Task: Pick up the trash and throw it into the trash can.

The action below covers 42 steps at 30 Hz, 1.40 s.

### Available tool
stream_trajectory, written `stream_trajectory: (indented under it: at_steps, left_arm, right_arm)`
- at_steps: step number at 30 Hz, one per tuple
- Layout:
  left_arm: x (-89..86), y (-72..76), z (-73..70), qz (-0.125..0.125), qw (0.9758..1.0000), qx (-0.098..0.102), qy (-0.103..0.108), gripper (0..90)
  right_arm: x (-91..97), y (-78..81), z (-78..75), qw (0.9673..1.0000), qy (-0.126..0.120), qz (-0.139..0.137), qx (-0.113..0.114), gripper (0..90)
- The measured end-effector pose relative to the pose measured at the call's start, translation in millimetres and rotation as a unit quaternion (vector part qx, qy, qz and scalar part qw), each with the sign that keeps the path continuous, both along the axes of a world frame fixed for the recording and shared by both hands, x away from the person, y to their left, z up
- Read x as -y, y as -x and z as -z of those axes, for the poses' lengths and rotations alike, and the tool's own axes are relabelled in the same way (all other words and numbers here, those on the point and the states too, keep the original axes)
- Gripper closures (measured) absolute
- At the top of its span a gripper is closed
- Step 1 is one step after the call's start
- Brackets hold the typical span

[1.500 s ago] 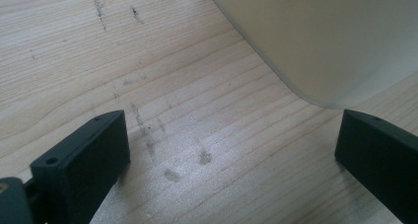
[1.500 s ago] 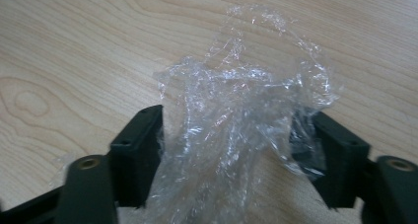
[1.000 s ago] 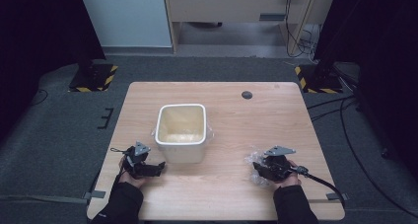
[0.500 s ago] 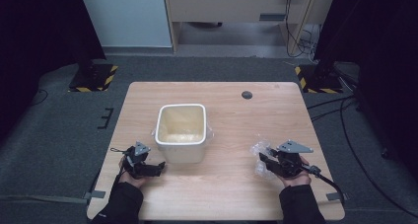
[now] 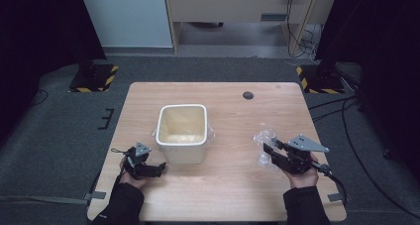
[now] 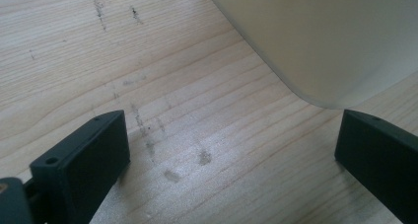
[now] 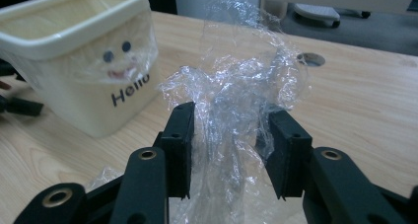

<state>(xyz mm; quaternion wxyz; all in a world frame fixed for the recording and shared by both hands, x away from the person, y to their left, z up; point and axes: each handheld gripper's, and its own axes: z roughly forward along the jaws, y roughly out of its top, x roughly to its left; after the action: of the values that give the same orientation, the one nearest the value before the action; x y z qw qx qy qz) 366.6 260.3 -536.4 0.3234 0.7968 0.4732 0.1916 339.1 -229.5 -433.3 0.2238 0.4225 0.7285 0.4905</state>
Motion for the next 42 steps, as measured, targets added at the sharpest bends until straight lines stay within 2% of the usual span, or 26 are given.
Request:
stream_trajectory:
  at_steps: [10, 19, 24, 42]
  left_arm:
    - [0.1, -0.1, 0.0, 0.0, 1.0, 0.0, 0.0, 0.0]
    - [0.1, -0.1, 0.0, 0.0, 1.0, 0.0, 0.0, 0.0]
    - [0.1, -0.1, 0.0, 0.0, 1.0, 0.0, 0.0, 0.0]
    - [0.1, -0.1, 0.0, 0.0, 1.0, 0.0, 0.0, 0.0]
  right_arm:
    - [-8.7, 1.1, -24.6, 0.9987, -0.029, -0.015, 0.039, 58.3]
    - [-18.3, -6.3, -49.4, 0.9944, -0.065, -0.023, 0.08, 58.5]
    - [-27.6, -9.0, -60.6, 0.9928, -0.066, -0.029, 0.096, 58.4]
    - [-67.2, -27.0, -91.1, 0.9892, -0.075, -0.054, 0.114, 57.3]
